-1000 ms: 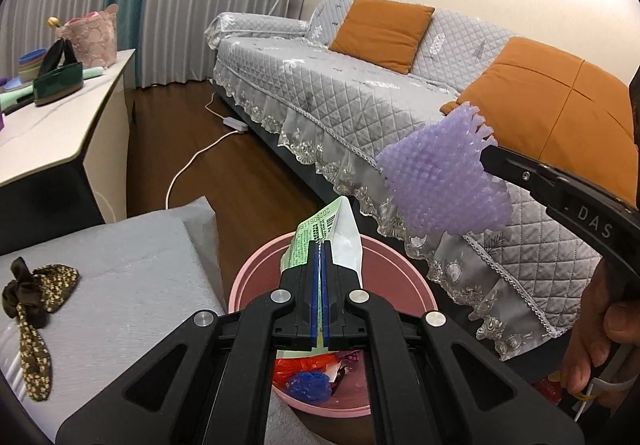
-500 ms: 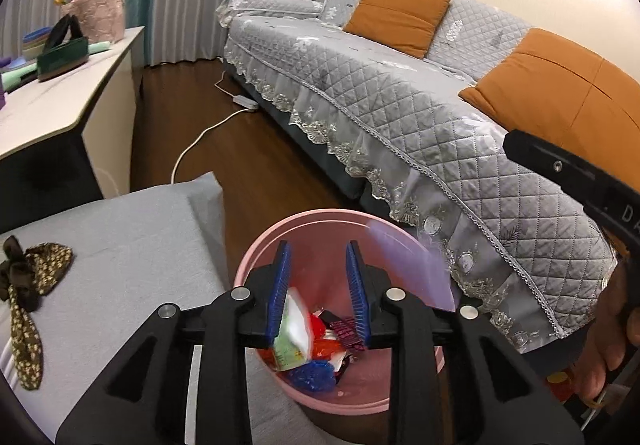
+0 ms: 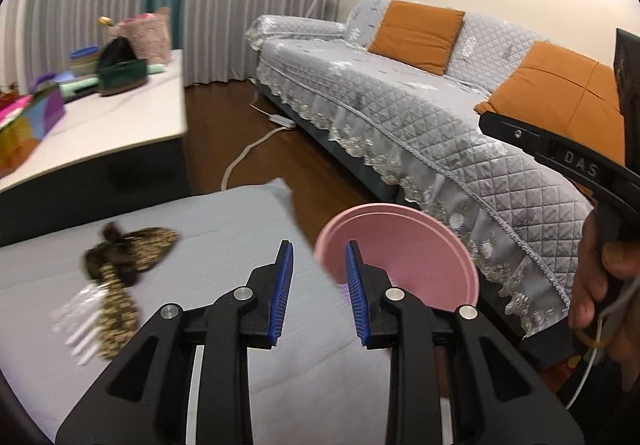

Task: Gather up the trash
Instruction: 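Open both grippers over the pink bin to drop the net and packet, then move both open grippers back to the remaining trash on the table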

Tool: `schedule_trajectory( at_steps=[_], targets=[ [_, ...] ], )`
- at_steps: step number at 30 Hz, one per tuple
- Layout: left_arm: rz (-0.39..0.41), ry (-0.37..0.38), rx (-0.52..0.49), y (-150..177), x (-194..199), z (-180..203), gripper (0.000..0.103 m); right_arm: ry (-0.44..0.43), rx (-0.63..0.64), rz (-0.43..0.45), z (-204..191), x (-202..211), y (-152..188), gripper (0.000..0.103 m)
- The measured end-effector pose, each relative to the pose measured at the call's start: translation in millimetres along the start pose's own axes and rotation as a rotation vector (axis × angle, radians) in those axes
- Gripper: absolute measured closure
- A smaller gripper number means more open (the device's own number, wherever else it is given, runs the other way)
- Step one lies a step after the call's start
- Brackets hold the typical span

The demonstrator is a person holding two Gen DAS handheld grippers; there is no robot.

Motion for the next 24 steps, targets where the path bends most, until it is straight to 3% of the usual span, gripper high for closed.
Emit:
schedule_trajectory(
  at_steps=[8,12,16,19,24],
  targets=[
    [0.035,-0.131,0.064,7.2,40.6,-94.2,0.080,-0.140,0.017,-0.001,-71.5,-14.7,2.4,0.062],
    [0.052,-0.251,0.128,24.0,49.4,-148.8,0.080,-0.216,0.035,-0.013,-112.8,-28.8,11.6,0.081],
    [0.045,-0.318,0.210,35.9,44.5,-197.1,0.081,-0.296,0.056,-0.041,-158.6,-50.1,24.0,0.085],
    [0.024,-0.354,0.234,46.1,36.7,-221.8,0.081,-0.345,0.082,-0.077,-190.5,-68.8,36.1,0.085],
    [-0.034,-0.334,0.290,60.6,13.7,-244.8,0.081,-0.387,0.096,-0.132,-228.1,-97.4,55.4,0.083]
  ],
)
Point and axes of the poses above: each gripper's, at about its wrist camera, not at the fingertips, and x roughly against the way its jaws point, z to its right, y to its underside, the point moved 6 cm from there along -x, roughly the way its jaws point, and after that the axes turned 9 degrees about -y, right-handed, at the moved point
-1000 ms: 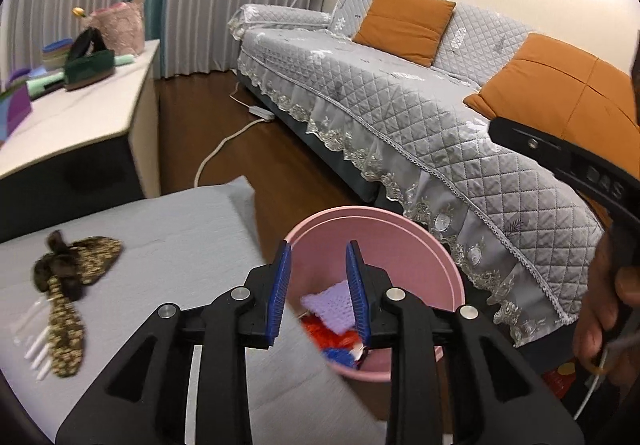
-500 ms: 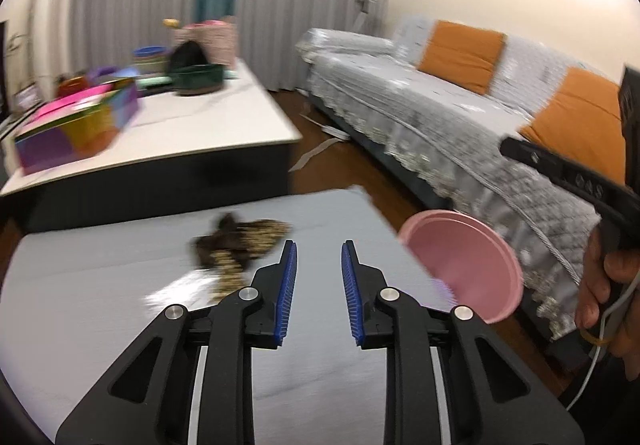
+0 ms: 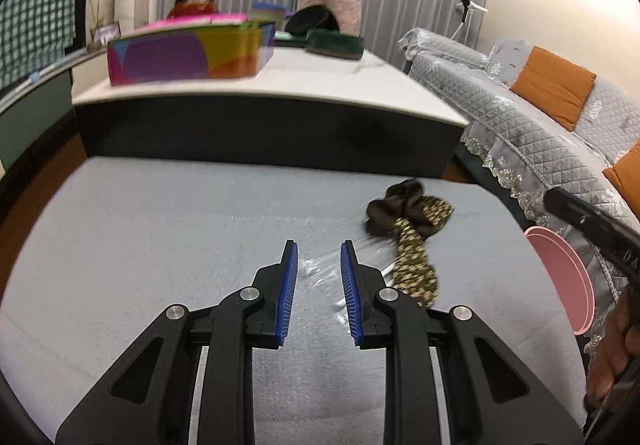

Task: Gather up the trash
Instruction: 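Move both open grippers back to the remaining trash on the table, then grasp the brown-gold patterned cloth with right gripper while left grasps clear plastic straws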

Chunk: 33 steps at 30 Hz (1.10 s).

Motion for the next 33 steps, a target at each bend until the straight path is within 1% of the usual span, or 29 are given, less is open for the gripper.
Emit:
schedule_trajectory(
  at_steps=[4,5,7,9,13,15,17,22,23,25,26,27,28,30,31,33],
  targets=[
    [-0.037,0.021,0.021,6.0,-16.7,-6.9,0.081,-0.015,-0.013,-0.056,-6.9,-35.2,12.3,0.083],
    [-0.047,0.027,0.026,7.9,-21.7,-8.6,0.081,-0.020,-0.022,-0.072,-7.1,-43.6,16.3,0.080],
    [-0.072,0.034,0.032,11.1,-33.2,-9.0,0.081,-0.028,-0.035,-0.094,-8.1,-54.5,21.3,0.077],
    [-0.095,0.037,0.041,13.5,-41.9,-9.9,0.081,-0.044,-0.044,-0.131,-10.2,-69.7,28.7,0.067],
    [-0.147,0.040,0.070,18.3,-61.6,-13.2,0.080,-0.058,-0.042,-0.185,-12.2,-90.1,39.9,0.058],
    [-0.163,0.048,0.079,19.5,-66.6,-12.1,0.077,-0.070,-0.050,-0.217,-13.2,-98.6,44.3,0.054],
    [-0.175,0.056,0.075,20.7,-70.0,-9.1,0.074,-0.085,-0.059,-0.239,-16.0,-104.9,47.3,0.053],
    [-0.200,0.090,0.068,22.6,-76.0,0.0,0.074,-0.075,-0.027,-0.293,-21.0,-114.7,54.7,0.053],
    [-0.200,0.096,0.064,22.8,-75.0,0.5,0.074,-0.069,-0.027,-0.297,-20.7,-115.5,55.2,0.056],
    [-0.202,0.107,0.057,23.2,-74.2,4.0,0.075,-0.065,-0.030,-0.305,-20.2,-115.5,56.7,0.067],
    [-0.201,0.109,0.053,23.7,-73.6,5.4,0.079,-0.060,-0.027,-0.312,-20.1,-115.4,57.7,0.076],
    [-0.201,0.112,0.050,23.5,-73.5,6.1,0.088,-0.054,-0.024,-0.315,-19.3,-114.9,57.9,0.079],
    [-0.201,0.118,0.047,24.1,-72.6,7.4,0.090,-0.050,-0.024,-0.314,-18.0,-113.9,57.8,0.086],
    [-0.193,0.121,0.046,23.2,-70.0,8.1,0.096,-0.042,-0.027,-0.304,-14.7,-108.2,56.0,0.093],
    [-0.186,0.119,0.046,22.0,-67.4,7.6,0.099,-0.037,-0.028,-0.296,-13.1,-105.5,54.4,0.093],
    [-0.175,0.122,0.046,18.9,-62.9,7.3,0.100,-0.026,-0.028,-0.272,-9.1,-97.1,49.3,0.096]
  ],
)
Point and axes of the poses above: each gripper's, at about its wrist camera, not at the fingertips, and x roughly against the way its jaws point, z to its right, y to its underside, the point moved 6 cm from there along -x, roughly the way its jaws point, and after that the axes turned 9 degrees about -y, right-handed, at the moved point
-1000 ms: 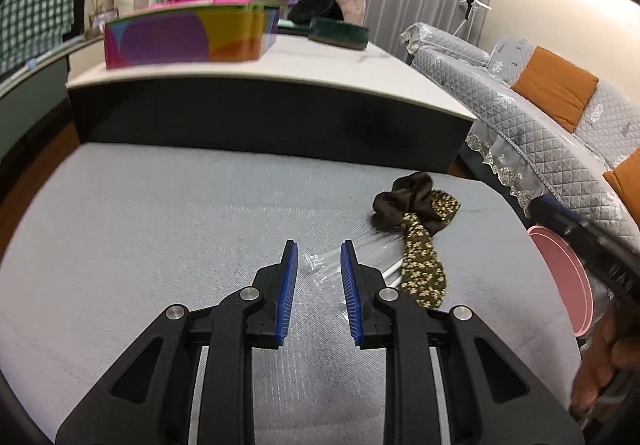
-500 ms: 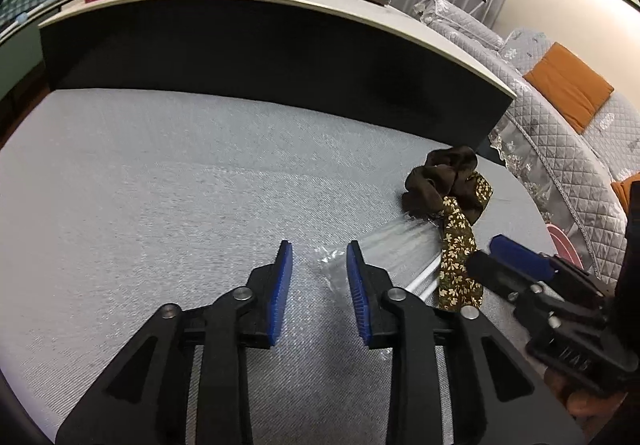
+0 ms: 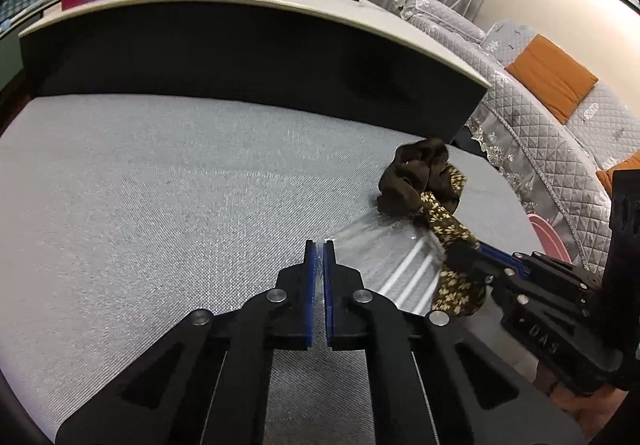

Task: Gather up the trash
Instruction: 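Grasp the brown-gold patterned cloth with right gripper while left grasps clear plastic straws, then lift and carry the cloth and straws with both grippers over the pink bin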

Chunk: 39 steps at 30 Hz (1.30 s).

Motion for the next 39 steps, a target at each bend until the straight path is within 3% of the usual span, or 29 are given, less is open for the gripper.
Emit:
schedule_trajectory(
  at_steps=[19,39],
  targets=[
    [0.158,-0.070,-0.064,-1.4,81.4,6.7,0.100,0.084,0.055,0.151,4.1,94.9,-0.2,0.096],
    [0.248,-0.057,-0.111,-0.2,132.9,28.8,0.100,0.126,0.089,0.288,-1.5,184.6,1.7,0.096]
  ],
)
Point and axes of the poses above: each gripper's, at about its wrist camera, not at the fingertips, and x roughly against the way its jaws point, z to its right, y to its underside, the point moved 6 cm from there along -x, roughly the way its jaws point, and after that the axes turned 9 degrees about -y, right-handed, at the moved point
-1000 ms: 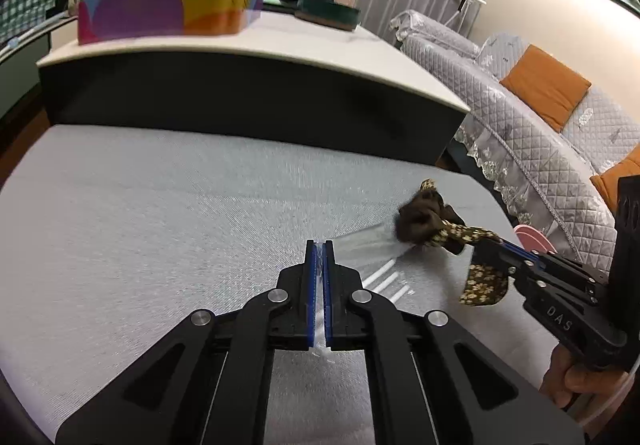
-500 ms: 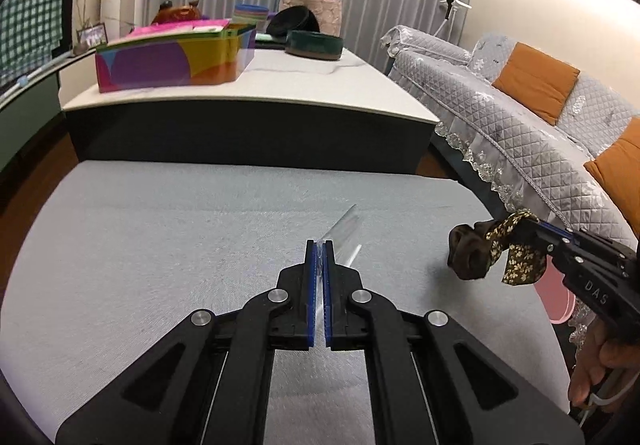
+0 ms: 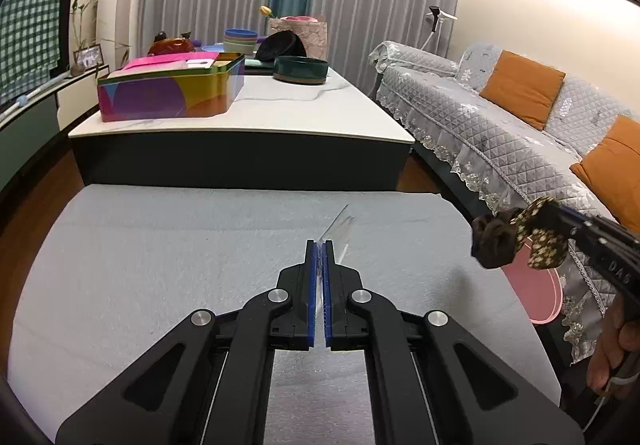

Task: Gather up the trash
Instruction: 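Lift and carry the cloth and straws with both grippers over the pink bin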

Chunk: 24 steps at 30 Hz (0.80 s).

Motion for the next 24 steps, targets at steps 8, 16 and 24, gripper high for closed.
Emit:
schedule_trajectory(
  at_steps=[8,16,24],
  targets=[
    [0.011,0.007,-0.012,-1.8,3.1,10.6,0.100,0.032,-0.007,0.047,15.4,24.0,-5.0,0.096],
    [0.024,0.018,-0.023,-4.6,3.9,22.9,0.100,0.067,-0.025,0.060,36.6,33.0,-2.6,0.096],
    [0.028,0.040,-0.038,-6.2,2.5,38.8,0.100,0.103,-0.035,0.076,53.9,43.1,-3.5,0.096]
  ],
)
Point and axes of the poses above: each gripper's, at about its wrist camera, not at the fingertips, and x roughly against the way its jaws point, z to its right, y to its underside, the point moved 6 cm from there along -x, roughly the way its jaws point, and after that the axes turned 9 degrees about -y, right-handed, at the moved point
